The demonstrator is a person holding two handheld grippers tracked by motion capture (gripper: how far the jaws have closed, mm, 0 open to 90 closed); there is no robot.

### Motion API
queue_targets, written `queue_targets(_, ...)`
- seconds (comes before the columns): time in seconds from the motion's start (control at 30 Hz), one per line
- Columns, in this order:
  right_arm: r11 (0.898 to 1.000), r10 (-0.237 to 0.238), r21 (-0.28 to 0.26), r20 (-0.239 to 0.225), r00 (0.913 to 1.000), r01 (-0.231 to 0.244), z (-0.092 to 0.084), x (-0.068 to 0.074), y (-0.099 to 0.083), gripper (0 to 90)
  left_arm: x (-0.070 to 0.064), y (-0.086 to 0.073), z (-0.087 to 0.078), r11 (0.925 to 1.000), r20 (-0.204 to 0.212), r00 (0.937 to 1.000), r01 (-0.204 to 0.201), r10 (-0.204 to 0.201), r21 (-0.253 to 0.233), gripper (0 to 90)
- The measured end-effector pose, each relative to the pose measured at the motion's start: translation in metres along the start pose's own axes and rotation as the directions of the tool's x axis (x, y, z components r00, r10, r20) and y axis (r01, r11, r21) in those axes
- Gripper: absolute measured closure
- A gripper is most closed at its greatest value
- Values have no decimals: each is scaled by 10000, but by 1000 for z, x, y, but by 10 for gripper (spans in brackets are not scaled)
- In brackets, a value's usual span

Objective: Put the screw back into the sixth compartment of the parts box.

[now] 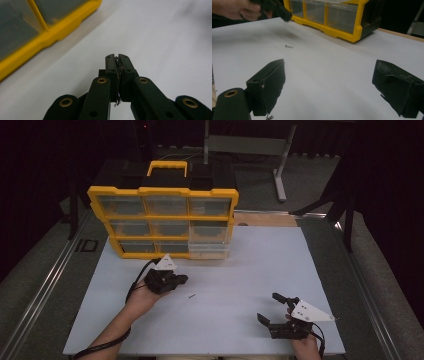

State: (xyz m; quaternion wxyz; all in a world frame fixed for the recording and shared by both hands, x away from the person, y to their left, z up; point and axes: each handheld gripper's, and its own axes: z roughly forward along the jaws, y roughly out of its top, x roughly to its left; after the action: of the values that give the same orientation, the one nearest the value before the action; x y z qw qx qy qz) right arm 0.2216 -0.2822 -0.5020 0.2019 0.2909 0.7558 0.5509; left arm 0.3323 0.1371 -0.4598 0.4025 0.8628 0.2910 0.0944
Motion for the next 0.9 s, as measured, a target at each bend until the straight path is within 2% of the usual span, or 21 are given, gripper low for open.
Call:
queue_targets(0.27, 10000, 0, -39, 35, 10000, 0, -1, 0, 0, 113, 5, 25, -38, 9981, -240, 9997, -123, 108, -611, 887)
queue_targets(0.5, 10000, 4, -8, 22, 10000, -4, 0, 0, 0, 113, 9, 51, -67, 9946, -502, 9978, -476, 431, -927, 887)
queue_targets(0.57, 10000, -8, 1, 2, 10000, 8, 0, 0, 0, 113, 10, 60, -74, 9936, -471, 9972, -619, 576, -942, 887)
queue_targets(0.7, 10000, -14, -1, -9, 10000, 14, 0, 0, 0, 113, 14, 79, -86, 9905, -371, 9976, -629, 588, -1223, 886)
queue_targets(0.77, 10000, -35, 15, -14, 10000, 35, 1, 1, 0, 113, 14, 88, -90, 9894, -513, 9956, -837, 780, -1189, 886)
queue_targets(0.9, 10000, 14, 25, -12, 10000, -14, 1, 0, 0, 113, 15, 107, -98, 9841, -530, 9949, -926, 854, -1516, 887)
